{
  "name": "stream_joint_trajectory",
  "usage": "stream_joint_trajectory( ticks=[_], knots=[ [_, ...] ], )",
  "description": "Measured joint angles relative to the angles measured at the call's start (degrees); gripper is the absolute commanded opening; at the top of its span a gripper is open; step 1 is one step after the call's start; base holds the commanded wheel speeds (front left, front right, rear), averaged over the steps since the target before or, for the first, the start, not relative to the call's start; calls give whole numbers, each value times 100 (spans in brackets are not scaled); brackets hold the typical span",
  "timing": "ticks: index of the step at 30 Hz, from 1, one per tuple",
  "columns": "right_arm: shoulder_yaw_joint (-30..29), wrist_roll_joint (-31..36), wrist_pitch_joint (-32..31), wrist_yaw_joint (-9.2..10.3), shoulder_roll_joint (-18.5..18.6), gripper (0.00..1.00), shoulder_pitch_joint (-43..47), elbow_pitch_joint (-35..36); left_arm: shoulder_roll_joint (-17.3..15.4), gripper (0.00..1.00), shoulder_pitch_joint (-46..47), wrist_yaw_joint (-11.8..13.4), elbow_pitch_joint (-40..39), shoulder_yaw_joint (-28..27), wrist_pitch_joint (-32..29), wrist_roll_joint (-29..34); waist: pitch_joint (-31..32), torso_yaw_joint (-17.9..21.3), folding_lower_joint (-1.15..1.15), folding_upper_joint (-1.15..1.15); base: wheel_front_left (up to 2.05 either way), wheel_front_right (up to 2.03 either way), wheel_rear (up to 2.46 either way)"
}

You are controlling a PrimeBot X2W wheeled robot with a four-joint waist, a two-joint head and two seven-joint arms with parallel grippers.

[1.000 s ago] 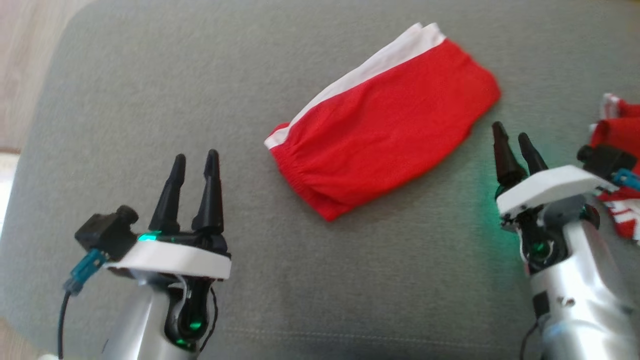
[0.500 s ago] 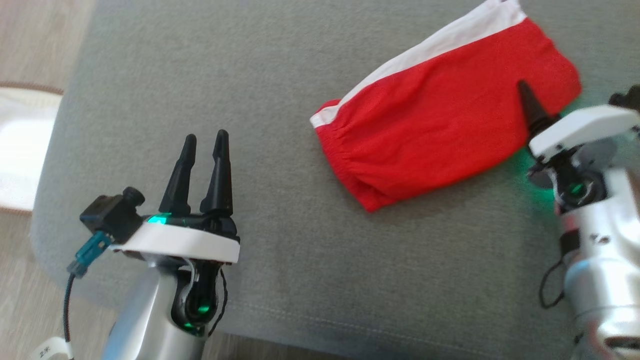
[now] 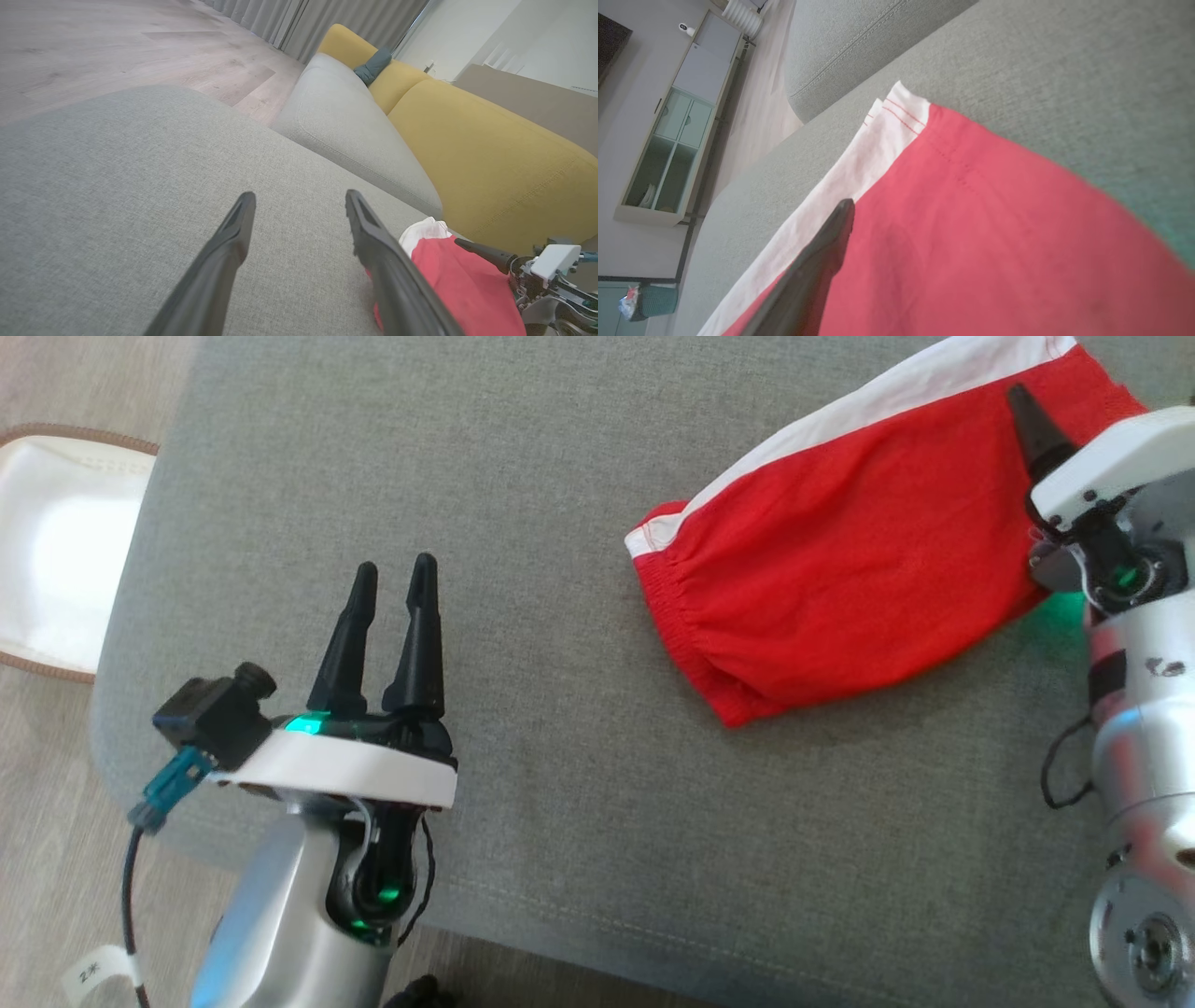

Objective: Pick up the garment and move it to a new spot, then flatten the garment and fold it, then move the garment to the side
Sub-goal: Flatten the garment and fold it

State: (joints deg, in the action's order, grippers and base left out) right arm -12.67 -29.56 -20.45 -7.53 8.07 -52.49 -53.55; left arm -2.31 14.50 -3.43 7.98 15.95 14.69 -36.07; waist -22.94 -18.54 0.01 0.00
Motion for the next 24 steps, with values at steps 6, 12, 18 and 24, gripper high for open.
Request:
stream_joint_trajectory(
  ticks=[6, 12, 18, 24],
  knots=[
    [29, -178, 211, 0, -166, 0, 37, -101, 8, 100, -3, -1, 66, -14, 1, 7, 133, 174, 0, 0, 0, 0, 0],
    [103, -602, 552, 0, -268, 0, 380, 123, 8, 100, -7, -9, 98, -44, 0, 113, 296, 407, 0, 0, 0, 0, 0],
    [114, -1137, 994, 0, -352, 0, 1067, 586, 8, 100, -41, -16, 137, -183, 0, 272, 553, 771, -1, 0, 0, 0, 0],
    [-93, -1436, 1432, 0, -388, 0, 1850, 945, 8, 100, -293, -59, 159, -200, 0, 363, 906, 1122, -1, 0, 0, 0, 0]
  ],
)
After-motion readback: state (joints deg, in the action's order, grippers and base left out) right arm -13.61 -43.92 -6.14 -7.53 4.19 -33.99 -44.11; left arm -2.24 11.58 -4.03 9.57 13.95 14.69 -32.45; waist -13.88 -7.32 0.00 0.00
